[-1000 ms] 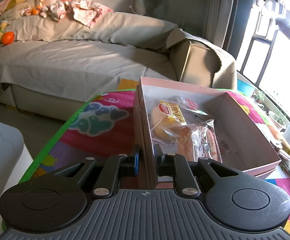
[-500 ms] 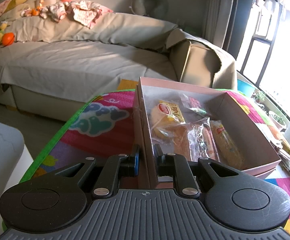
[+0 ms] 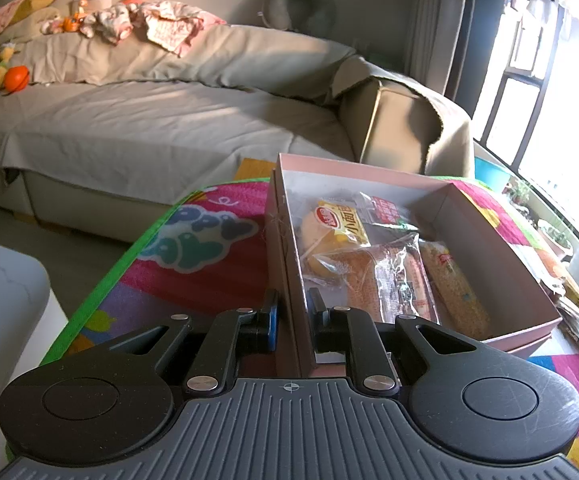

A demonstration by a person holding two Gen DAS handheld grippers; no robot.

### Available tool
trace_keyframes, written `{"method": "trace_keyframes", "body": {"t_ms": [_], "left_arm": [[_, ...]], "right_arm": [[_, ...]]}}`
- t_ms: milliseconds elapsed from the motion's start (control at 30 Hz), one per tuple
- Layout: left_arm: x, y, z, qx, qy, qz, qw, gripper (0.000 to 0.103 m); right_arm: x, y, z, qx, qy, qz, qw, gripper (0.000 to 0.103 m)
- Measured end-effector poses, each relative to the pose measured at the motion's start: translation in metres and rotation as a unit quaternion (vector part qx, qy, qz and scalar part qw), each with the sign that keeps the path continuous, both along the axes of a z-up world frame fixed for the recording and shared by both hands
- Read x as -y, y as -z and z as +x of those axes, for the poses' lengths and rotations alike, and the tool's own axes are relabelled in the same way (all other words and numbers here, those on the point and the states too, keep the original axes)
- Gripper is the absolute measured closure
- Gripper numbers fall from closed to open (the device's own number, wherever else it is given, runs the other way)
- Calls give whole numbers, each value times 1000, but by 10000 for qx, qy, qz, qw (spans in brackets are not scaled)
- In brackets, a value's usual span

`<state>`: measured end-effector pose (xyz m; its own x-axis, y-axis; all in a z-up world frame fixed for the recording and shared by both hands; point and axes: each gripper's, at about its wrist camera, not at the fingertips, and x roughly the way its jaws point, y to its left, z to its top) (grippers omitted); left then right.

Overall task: Organize objects
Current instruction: 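Move the right tool to the tray of brown balls and grasp it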

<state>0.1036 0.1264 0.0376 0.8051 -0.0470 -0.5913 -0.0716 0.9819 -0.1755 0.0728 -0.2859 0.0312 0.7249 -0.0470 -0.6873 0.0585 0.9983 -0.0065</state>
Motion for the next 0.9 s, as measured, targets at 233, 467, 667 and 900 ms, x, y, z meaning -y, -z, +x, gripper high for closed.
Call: {"method": "trace_keyframes", "body": {"t_ms": [233,467,667,900], "left_arm": [[0,0,0,0,10,3,10000,86],[0,0,0,0,5,1,10000,86],[0,0,0,0,9,4,10000,86],[0,0,0,5,1,-7,10000,86]], "right_arm": [[-3,25,6,-210,-10,220,9995,2],[-29,24,-3,-199,-767,495,9956,0],[-49,27,-7,-176,-988,451,9939,0],[-48,26,-6,-253,-728,577,9954,0]]}}
